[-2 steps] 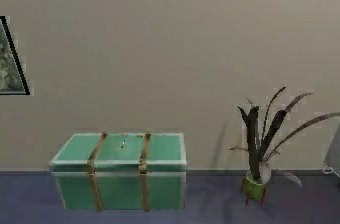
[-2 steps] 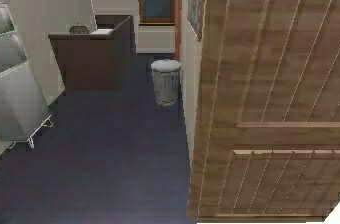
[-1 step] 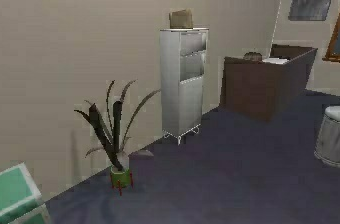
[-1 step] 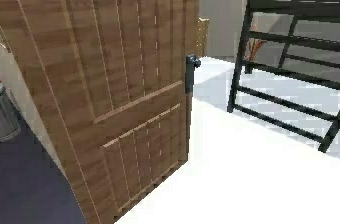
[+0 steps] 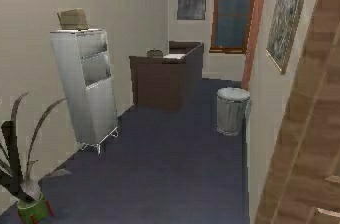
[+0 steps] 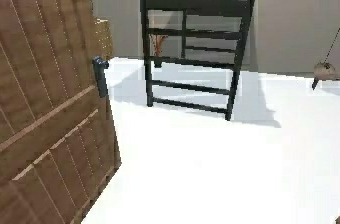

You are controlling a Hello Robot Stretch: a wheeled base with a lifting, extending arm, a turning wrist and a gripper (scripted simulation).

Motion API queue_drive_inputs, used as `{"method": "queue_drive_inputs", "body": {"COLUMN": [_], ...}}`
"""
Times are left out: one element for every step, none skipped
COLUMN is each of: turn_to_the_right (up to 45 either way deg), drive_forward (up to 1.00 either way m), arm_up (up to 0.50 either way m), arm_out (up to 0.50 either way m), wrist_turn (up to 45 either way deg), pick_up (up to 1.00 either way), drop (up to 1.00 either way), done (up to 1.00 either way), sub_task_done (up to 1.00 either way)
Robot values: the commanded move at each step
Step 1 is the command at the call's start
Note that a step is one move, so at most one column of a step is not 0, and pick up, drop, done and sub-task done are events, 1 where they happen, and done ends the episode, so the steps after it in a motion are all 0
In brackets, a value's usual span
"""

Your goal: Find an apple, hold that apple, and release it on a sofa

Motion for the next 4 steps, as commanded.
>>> {"method": "queue_drive_inputs", "body": {"turn_to_the_right": [0.0,9.0,0.0,3.0], "drive_forward": [0.6,0.0,1.0,0.0], "arm_up": [0.0,0.0,0.0,0.0], "arm_out": [0.0,0.0,0.0,0.0], "wrist_turn": [0.0,0.0,0.0,0.0], "pick_up": [0.0,0.0,0.0,0.0], "drop": [0.0,0.0,0.0,0.0], "done": [0.0,0.0,0.0,0.0], "sub_task_done": [0.0,0.0,0.0,0.0]}}
